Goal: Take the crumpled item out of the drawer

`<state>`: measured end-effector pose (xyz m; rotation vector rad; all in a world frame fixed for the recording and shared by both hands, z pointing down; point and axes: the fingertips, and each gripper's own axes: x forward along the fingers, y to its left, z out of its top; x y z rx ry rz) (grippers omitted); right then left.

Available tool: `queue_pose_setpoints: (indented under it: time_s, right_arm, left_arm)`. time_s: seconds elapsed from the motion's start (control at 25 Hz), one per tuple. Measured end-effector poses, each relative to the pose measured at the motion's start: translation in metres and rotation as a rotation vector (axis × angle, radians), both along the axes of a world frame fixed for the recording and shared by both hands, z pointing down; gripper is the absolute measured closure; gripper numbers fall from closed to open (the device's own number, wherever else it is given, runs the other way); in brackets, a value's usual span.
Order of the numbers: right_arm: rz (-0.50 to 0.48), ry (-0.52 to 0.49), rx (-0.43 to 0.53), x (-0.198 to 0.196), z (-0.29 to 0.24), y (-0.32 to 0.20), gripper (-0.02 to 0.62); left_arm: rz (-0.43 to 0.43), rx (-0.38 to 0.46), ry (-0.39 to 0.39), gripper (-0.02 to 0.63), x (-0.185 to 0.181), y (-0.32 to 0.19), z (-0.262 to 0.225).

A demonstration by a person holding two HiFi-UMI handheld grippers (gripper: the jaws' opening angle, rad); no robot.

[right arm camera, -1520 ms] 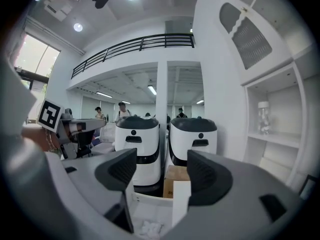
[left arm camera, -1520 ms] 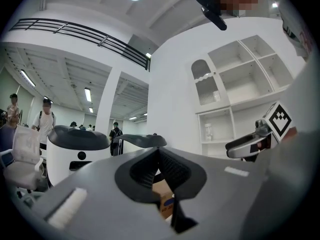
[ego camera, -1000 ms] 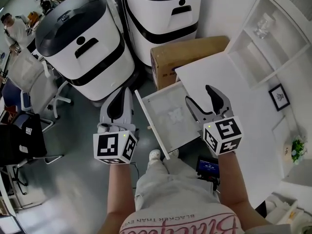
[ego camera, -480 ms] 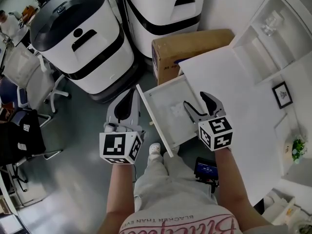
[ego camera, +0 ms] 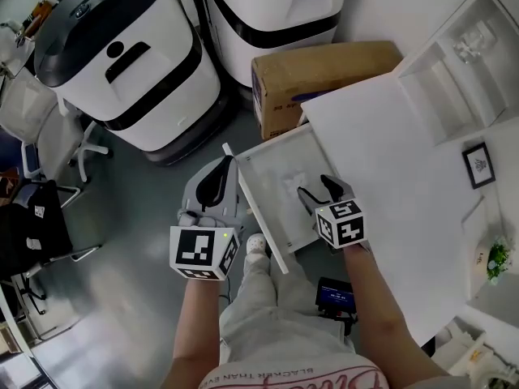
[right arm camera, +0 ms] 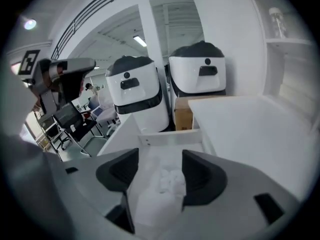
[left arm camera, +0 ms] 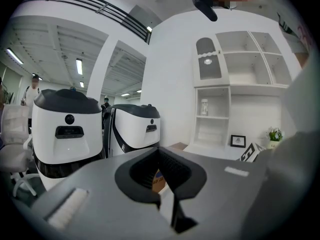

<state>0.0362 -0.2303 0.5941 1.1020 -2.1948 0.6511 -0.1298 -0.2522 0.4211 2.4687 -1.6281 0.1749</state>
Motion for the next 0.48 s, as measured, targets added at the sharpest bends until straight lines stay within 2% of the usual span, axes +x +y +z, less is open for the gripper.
queue_pose_setpoints:
  time_s: [0.48]
  right_arm:
    - [0.122,0.122,-0.184,0.01,0.111,-0.009,0.325]
  left_arm:
    - [0.033,-0.095,-0.005,0.595,-0.003,-0.013,0.049]
